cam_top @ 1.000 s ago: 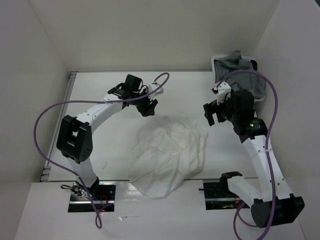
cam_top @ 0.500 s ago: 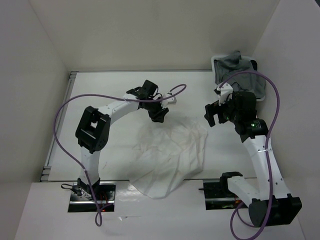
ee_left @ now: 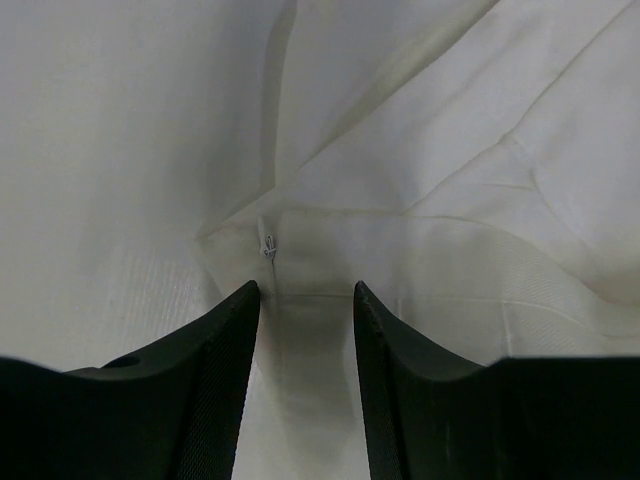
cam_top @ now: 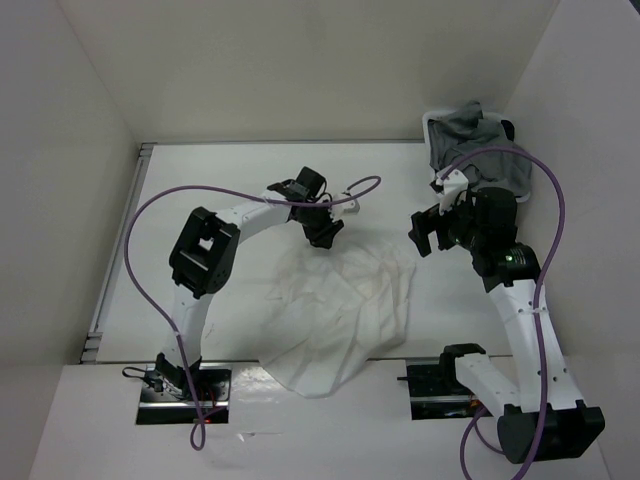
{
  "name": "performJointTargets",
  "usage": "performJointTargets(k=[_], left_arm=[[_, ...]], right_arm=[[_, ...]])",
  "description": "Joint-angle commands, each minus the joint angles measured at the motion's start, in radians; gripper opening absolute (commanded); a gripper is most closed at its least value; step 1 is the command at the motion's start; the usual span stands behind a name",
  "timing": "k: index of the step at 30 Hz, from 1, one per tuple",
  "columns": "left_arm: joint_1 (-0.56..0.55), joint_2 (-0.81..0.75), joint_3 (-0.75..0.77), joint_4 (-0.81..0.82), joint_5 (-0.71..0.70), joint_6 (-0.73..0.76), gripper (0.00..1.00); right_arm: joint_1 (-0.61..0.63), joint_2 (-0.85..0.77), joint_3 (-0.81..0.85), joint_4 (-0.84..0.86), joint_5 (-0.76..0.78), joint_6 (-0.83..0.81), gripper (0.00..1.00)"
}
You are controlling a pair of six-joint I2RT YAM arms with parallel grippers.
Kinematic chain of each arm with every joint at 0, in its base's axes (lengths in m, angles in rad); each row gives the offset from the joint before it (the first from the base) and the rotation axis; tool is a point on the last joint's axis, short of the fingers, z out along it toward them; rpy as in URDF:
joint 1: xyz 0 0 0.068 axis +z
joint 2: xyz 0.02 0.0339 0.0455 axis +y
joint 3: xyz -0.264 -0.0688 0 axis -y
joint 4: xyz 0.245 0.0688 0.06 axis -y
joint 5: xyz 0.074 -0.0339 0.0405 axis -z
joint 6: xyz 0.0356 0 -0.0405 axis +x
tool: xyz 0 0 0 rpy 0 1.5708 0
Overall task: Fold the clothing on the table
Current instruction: Flatten the skirt out
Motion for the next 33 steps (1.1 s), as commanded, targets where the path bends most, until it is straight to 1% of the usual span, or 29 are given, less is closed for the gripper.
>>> performJointTargets(k=[1, 11, 17, 19, 24, 26, 28, 33], left_arm=[[-0.007, 0.008, 0.037, 0.041, -0.024, -0.031, 0.5], [-0.017, 0.017, 0.037, 0.05, -0.035, -0.042, 0.5], [-0.017, 0.017, 0.037, 0.072, -0.093, -0.06, 0.5], [-0.017, 0.017, 0.037, 0.072, -0.117, -0.069, 0.51], [-0.017, 0.017, 0.037, 0.096, -0.182, -0.082, 0.59], [-0.017, 0.017, 0.037, 0.105, -0.191, -0.092, 0.59], [-0.027, 0.017, 0.037, 0.105, -0.2, -0.092, 0.62], [-0.027, 0.017, 0.037, 0.105, -0.2, -0.102, 0.62]], right_arm=[[-0.004, -0.017, -0.007, 0.021, -0.022, 0.011, 0.99], [-0.004, -0.035, -0.007, 0.021, -0.022, 0.001, 0.99], [-0.004, -0.044, -0.007, 0.021, -0.032, -0.008, 0.99], [-0.004, -0.044, -0.007, 0.021, -0.041, -0.008, 0.99], [-0.004, -0.044, -0.007, 0.012, -0.051, -0.017, 0.99], [-0.004, -0.044, -0.007, 0.012, -0.052, -0.017, 0.99], [-0.004, -0.044, -0.007, 0.012, -0.052, -0.017, 0.99], [-0.004, -0.053, -0.007, 0.012, -0.052, -0.017, 0.99]])
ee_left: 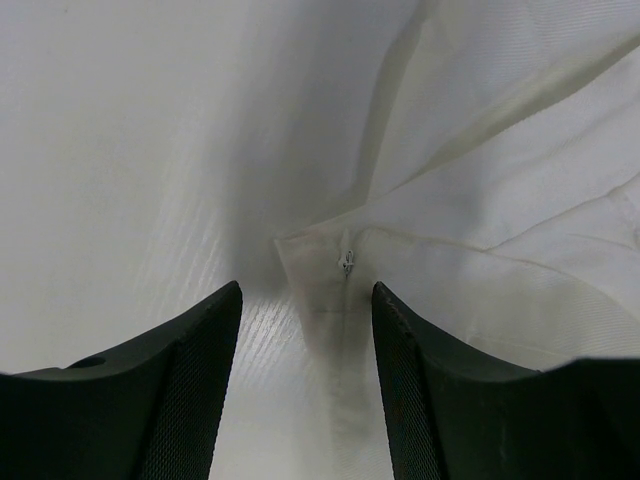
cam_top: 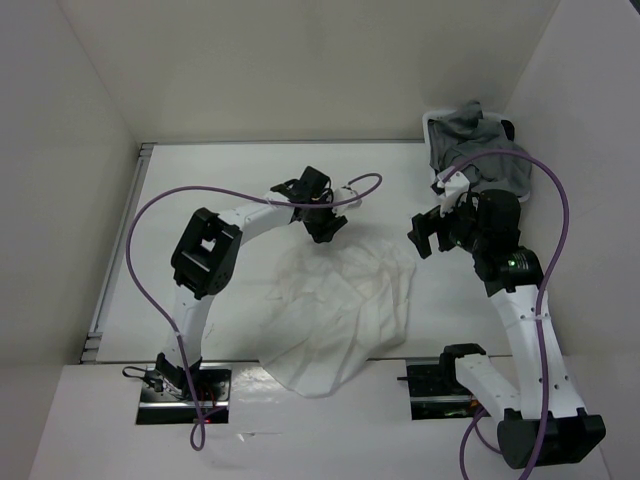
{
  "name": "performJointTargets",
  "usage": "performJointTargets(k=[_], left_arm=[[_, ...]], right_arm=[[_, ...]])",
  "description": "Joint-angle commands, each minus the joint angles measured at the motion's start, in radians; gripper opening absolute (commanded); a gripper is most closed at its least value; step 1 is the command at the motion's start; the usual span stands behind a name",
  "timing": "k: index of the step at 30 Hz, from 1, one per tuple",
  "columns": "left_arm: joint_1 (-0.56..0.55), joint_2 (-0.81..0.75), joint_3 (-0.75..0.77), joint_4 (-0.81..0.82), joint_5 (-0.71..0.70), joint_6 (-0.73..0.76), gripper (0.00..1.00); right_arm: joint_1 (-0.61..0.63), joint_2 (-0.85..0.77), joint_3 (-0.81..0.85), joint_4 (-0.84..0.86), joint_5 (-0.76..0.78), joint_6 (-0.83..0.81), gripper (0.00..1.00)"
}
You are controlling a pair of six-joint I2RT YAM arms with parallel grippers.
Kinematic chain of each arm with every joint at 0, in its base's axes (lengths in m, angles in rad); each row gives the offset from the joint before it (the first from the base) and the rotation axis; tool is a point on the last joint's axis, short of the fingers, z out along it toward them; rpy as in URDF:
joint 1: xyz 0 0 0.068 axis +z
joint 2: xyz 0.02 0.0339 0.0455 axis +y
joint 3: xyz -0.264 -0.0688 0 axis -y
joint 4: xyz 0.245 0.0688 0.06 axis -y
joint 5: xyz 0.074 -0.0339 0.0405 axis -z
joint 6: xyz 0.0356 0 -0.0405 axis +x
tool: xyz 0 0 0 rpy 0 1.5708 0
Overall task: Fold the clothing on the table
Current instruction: Flatten the skirt out
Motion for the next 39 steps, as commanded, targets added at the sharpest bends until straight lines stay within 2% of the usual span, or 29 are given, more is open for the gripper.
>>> performJointTargets(k=[1, 9, 14, 20, 21, 25, 26, 30, 39], left_arm=[[-0.015, 0.005, 0.031, 0.016, 0.01, -0.017, 0.62], [-0.035, 0.005, 0.013, -0.051, 0.102, 0.027, 0.62], [-0.035, 0.015, 0.013, -0.074, 0.102, 0.05, 0.62], [-0.035, 0.024, 0.004, -0.084, 0.07, 0.059, 0.58], [-0.035, 0.024, 0.004, -0.084, 0.07, 0.059, 0.56], [-0.035, 0.033, 0.004, -0.074, 0.061, 0.059, 0.39], [-0.035, 0.033, 0.004, -0.074, 0.061, 0.059, 0.25], [-0.035, 0.033, 0.025, -0.084, 0.052, 0.041, 0.0], [0.031, -0.12, 0.082, -0.093, 0.061, -0.04, 0.0]], right_arm=[[-0.004, -0.024, -0.007, 0.012, -0.018, -0.007, 0.99], [-0.004, -0.024, -0.016, 0.012, -0.018, -0.007, 0.99], [-0.004, -0.033, -0.016, 0.012, -0.018, -0.007, 0.99], [-0.004, -0.033, -0.016, 0.012, -0.018, -0.007, 0.99], [-0.004, -0.033, -0.016, 0.012, -0.018, -0.007, 0.99], [-0.004, -0.033, -0.016, 0.012, -0.018, -0.007, 0.99], [-0.004, -0.033, -0.016, 0.012, -0.009, -0.007, 0.99], [-0.004, -0.033, -0.016, 0.012, -0.009, -0.007, 0.99], [0.005, -0.042, -0.016, 0.021, 0.0, -0.007, 0.99]])
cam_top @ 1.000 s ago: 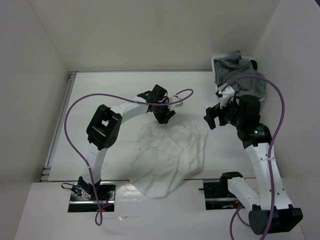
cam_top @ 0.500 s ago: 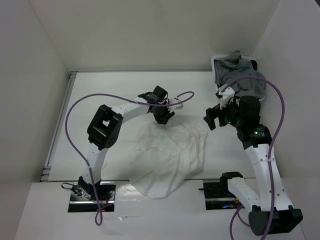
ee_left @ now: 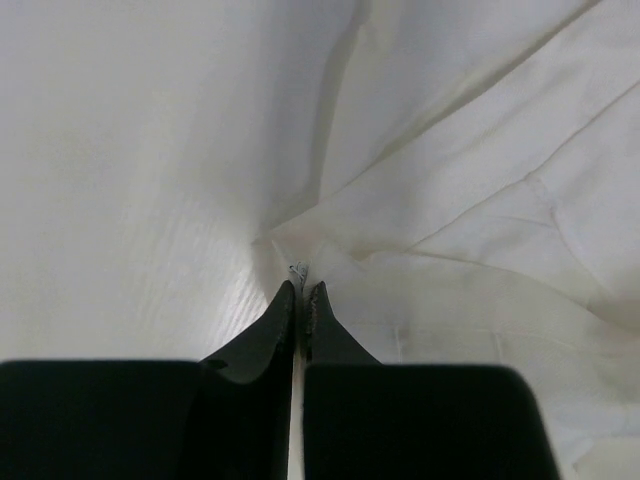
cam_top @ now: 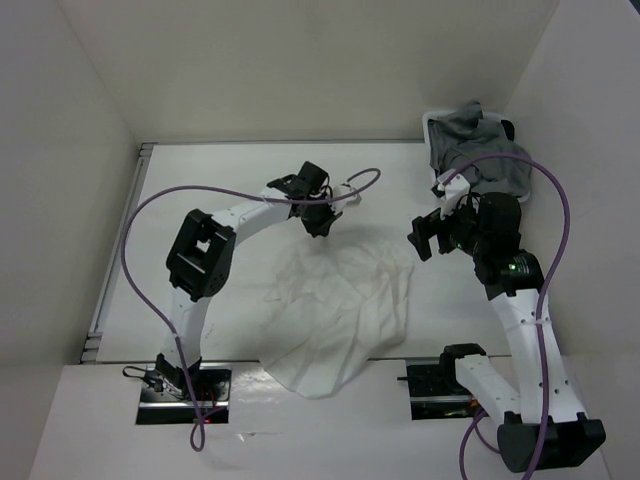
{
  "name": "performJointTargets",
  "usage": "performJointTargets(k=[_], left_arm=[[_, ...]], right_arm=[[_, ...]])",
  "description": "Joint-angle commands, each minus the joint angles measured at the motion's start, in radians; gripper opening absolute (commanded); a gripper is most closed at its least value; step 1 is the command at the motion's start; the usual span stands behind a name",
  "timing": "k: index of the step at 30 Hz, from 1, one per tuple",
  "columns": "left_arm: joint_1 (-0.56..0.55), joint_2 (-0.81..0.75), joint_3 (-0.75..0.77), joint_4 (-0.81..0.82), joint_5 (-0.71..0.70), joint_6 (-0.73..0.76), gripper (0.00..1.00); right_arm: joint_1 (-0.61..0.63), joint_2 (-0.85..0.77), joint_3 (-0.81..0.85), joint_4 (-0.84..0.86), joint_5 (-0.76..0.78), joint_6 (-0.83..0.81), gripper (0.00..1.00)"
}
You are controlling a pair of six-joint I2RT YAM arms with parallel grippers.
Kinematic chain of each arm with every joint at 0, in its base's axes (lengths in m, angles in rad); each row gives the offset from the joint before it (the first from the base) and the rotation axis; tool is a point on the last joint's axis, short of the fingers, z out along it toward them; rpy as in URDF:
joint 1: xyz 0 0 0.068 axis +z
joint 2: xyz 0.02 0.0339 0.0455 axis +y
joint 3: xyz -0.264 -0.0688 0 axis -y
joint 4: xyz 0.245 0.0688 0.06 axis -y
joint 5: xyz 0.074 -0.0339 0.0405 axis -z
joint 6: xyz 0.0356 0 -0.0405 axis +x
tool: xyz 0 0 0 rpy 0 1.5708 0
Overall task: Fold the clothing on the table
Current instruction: Flatten the skirt out
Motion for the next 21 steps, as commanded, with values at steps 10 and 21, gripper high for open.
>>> performJointTargets(k=[10, 21], left_arm=[[0.103, -0.254, 0.054, -0.001, 0.041, -0.125, 0.0], [0.113, -0.389, -0.046, 0.029, 0.062, -0.155, 0.0]], right_arm=[[0.014, -0.03, -0.011, 0.022, 0.016, -0.005, 0.99], [0.042, 0.18, 0.022, 0.041, 0.032, 0.044, 0.99]])
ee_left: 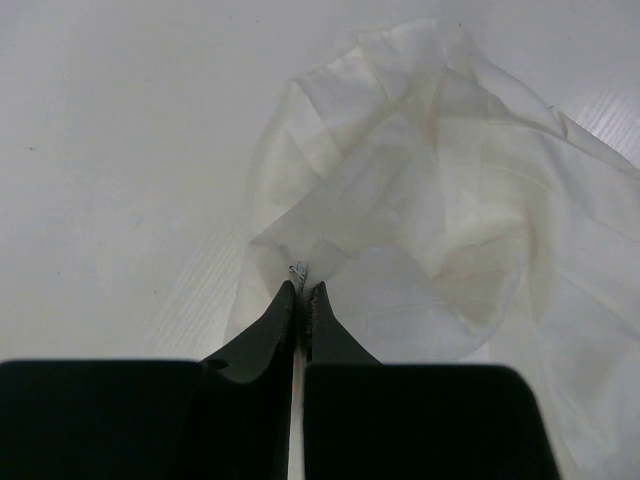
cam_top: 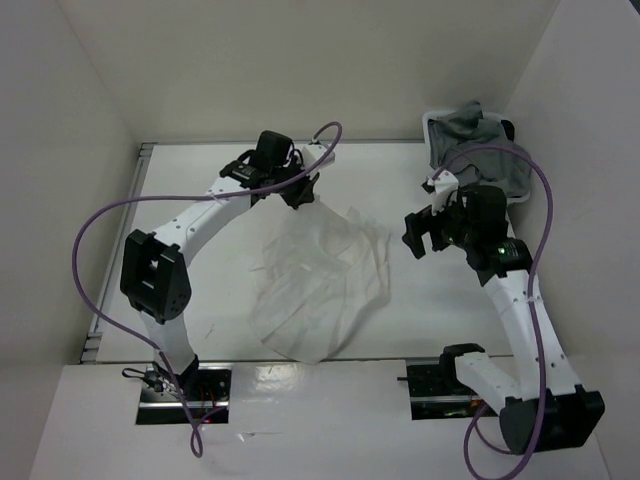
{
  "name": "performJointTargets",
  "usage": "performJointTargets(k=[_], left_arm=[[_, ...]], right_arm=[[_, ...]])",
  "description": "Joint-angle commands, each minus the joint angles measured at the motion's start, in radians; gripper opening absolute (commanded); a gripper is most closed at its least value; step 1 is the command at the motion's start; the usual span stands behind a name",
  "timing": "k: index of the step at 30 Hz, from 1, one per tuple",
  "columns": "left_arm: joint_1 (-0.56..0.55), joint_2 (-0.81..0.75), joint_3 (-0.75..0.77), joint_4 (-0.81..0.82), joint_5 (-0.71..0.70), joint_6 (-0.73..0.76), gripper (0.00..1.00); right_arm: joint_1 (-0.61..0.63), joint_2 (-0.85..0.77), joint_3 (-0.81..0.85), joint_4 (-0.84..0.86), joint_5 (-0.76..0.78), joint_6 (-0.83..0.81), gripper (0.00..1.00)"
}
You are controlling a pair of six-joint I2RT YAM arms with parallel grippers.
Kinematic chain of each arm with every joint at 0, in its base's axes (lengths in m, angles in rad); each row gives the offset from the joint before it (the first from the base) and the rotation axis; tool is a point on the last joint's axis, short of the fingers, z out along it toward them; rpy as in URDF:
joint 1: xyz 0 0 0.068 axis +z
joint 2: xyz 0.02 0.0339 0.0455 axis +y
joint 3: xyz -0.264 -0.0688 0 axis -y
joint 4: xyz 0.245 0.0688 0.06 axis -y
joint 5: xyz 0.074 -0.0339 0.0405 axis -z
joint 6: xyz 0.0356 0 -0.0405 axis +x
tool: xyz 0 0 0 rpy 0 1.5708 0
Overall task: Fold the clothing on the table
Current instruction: Flatten the skirt out
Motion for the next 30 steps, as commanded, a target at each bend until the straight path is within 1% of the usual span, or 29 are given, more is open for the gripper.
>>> performJointTargets(k=[1, 3, 9, 11, 14, 17, 18, 21, 27, 30], left_arm=[[0.004, -0.085, -0.029, 0.021, 0.021, -0.025, 0.0], [0.004, -0.128, -0.058, 0.03, 0.009, -0.034, 0.0], [0.004, -0.263, -0.143, 0.065, -0.024, -0.043, 0.0], [0.013, -0.282, -0.152, 0.075, -0.024, -0.043, 0.0], [0.013, -0.294, -0.168, 0.075, -0.034, -0.043, 0.0], [0.013, -0.303, -0.177, 0.075, -0.034, -0.043, 0.0], [0.013, -0.313, -0.187, 0.075, -0.034, -0.043, 0.0], [0.013, -0.331, -0.198, 0.075, -0.034, -0.052, 0.0], [0.013, -0.34, -0.198, 0.075, -0.025, -0.052, 0.0], [0.013, -0.34, -0.207, 0.075, -0.025, -0.052, 0.0]], right_arm=[[0.025, 0.142, 0.049, 0.037, 0.031, 0.041, 0.99], [0.025, 0.255, 0.096, 0.019, 0.056, 0.07, 0.99], [0.037, 0.379, 0.187, 0.028, 0.056, 0.079, 0.99], [0.047, 0.407, 0.202, 0.04, 0.047, 0.093, 0.99], [0.071, 0.459, 0.238, 0.049, 0.015, 0.104, 0.99], [0.128, 0.504, 0.274, 0.05, 0.004, 0.113, 0.99], [0.166, 0.515, 0.284, 0.059, 0.004, 0.122, 0.99], [0.233, 0.559, 0.308, 0.069, 0.036, 0.122, 0.99], [0.261, 0.647, 0.337, 0.114, 0.016, 0.113, 0.99], [0.289, 0.693, 0.35, 0.137, 0.059, 0.113, 0.97]])
